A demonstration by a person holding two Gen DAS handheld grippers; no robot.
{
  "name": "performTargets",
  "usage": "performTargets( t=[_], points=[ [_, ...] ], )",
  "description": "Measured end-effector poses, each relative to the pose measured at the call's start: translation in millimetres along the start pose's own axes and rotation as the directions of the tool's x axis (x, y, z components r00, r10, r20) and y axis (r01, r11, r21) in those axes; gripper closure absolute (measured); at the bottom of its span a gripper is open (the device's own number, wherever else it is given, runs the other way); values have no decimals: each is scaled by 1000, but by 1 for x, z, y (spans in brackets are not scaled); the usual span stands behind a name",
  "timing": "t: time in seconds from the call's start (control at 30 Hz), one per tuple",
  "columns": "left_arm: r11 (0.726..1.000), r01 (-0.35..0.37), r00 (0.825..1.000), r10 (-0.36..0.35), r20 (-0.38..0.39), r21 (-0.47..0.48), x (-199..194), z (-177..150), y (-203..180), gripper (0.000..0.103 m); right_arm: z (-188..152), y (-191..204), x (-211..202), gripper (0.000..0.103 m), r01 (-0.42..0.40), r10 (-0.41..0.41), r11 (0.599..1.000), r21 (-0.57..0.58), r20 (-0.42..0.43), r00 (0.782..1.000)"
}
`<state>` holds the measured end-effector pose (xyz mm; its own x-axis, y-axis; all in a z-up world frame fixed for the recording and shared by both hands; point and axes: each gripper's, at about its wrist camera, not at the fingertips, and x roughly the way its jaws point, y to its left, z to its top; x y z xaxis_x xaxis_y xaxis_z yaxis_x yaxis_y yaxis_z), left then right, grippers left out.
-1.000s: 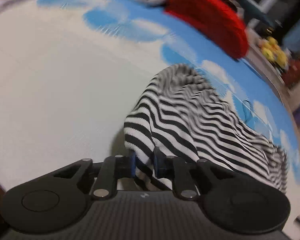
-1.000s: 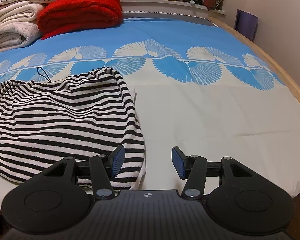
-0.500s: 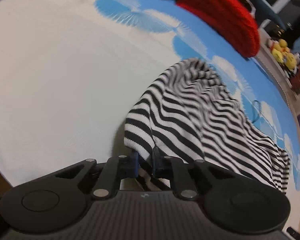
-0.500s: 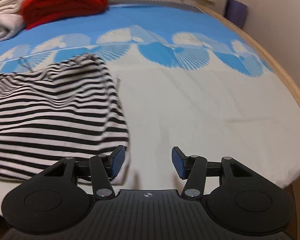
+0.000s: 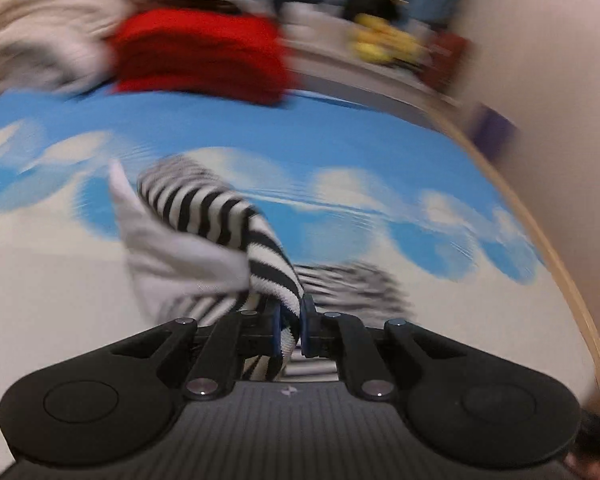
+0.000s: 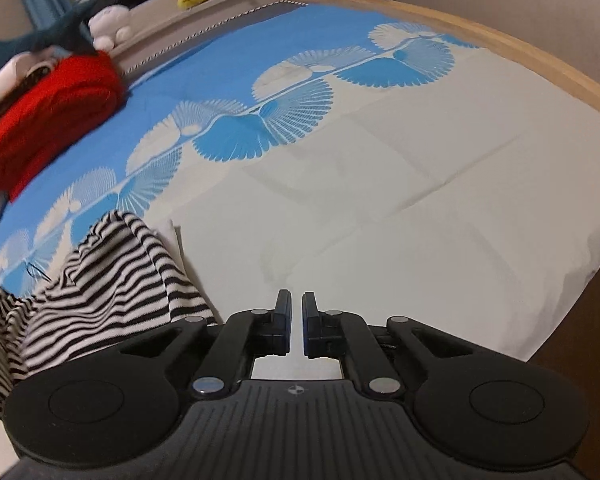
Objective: Fold small clothes
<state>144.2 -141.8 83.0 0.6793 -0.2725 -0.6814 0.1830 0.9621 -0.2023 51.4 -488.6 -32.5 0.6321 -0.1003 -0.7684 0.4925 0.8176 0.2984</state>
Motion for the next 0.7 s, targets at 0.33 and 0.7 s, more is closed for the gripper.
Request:
performTargets(
  t=[0.33,0.7],
  points=[
    [889,311,932,-216,-291,336,51,-67,-126,73,17,-24,-5,89,-110,108,990,85,27,994],
    [950,138,990,-122,-73,281,37,3,53,72,18,39,25,56,-303,298,952,-51,-91,950]
  ],
)
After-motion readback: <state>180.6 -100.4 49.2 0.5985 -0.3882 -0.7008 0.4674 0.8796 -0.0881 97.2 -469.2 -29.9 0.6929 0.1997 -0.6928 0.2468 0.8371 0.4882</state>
